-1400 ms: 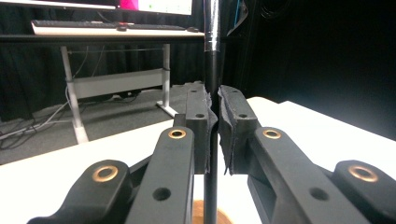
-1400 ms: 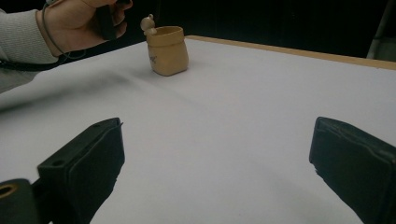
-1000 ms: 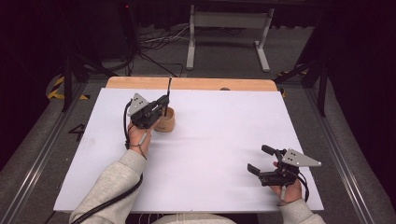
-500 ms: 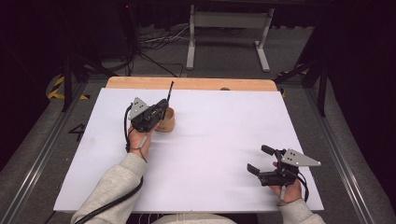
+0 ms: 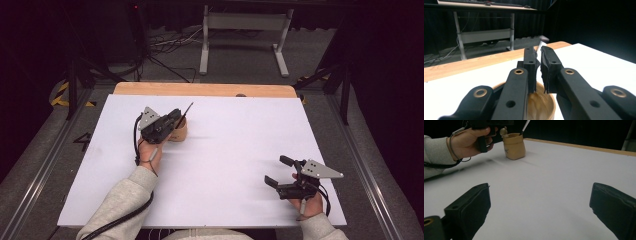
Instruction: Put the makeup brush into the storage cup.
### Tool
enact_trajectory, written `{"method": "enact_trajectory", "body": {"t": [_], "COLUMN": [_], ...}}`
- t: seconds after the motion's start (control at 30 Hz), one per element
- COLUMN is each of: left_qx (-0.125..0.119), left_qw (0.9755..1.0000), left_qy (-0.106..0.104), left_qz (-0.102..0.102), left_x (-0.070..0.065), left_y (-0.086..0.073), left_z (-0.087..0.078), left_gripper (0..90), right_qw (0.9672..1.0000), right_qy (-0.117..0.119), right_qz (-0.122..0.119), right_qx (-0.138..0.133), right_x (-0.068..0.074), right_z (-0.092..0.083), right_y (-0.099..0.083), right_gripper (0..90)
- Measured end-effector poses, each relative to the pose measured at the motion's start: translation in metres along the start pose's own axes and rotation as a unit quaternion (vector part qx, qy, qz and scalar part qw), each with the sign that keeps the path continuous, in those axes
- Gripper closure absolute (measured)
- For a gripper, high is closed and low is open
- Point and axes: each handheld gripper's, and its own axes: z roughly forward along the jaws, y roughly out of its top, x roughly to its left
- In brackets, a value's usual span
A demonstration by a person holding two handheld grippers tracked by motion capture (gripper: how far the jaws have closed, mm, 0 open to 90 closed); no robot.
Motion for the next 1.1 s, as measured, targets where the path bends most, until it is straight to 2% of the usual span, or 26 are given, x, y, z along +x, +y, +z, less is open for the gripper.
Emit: {"method": "enact_trajectory", "body": {"t": [0.2, 0.3, 0.37, 0.4, 0.43, 0.57, 0.63, 0.73, 0.9, 1.1], "left_qx": [0.003, -0.006, -0.015, -0.015, -0.016, -0.027, -0.026, -0.026, -0.027, -0.028], "left_qw": [0.9999, 0.9996, 0.9992, 0.9992, 0.9988, 0.9967, 0.9955, 0.9936, 0.9912, 0.9883], "left_qy": [-0.005, -0.02, -0.033, -0.033, -0.043, -0.074, -0.088, -0.107, -0.129, -0.15], "left_qz": [-0.015, -0.017, -0.017, -0.017, -0.019, -0.017, -0.023, -0.026, -0.014, -0.005], "left_x": [0.002, 0.002, 0.003, 0.003, 0.003, 0.004, 0.003, 0.003, -0.003, -0.006], "left_y": [0.0, 0.002, 0.004, 0.004, 0.005, 0.011, 0.013, 0.018, 0.027, 0.033], "left_z": [-0.003, -0.007, -0.009, -0.009, -0.012, -0.02, -0.024, -0.031, -0.046, -0.062], "left_gripper": [79.9, 75.0, 67.6, 60.2, 60.2, 38.1, 27.1, 18.4, 11.5, 8.2], "right_qw": [1.0, 1.0, 1.0, 1.0, 1.0, 1.0, 1.0, 1.0, 1.0, 1.0], "right_qy": [0.0, -0.001, -0.001, -0.001, -0.001, -0.001, -0.001, -0.001, 0.0, -0.001], "right_qz": [0.0, 0.0, 0.0, 0.0, 0.0, 0.0, 0.0, 0.0, -0.005, -0.005], "right_qx": [0.0, -0.001, -0.001, -0.001, 0.0, -0.002, -0.001, -0.002, -0.004, -0.005], "right_x": [0.0, 0.0, 0.0, 0.0, 0.0, 0.0, 0.0, 0.0, 0.0, 0.001], "right_z": [0.0, 0.0, 0.0, 0.0, 0.0, 0.0, 0.0, 0.0, 0.001, 0.001], "right_y": [0.0, 0.0, 0.0, 0.0, 0.0, 0.001, 0.001, 0.001, 0.003, 0.004], "right_gripper": [3.6, 3.7, 3.6, 3.6, 3.6, 3.7, 3.6, 3.6, 3.6, 3.6]}}
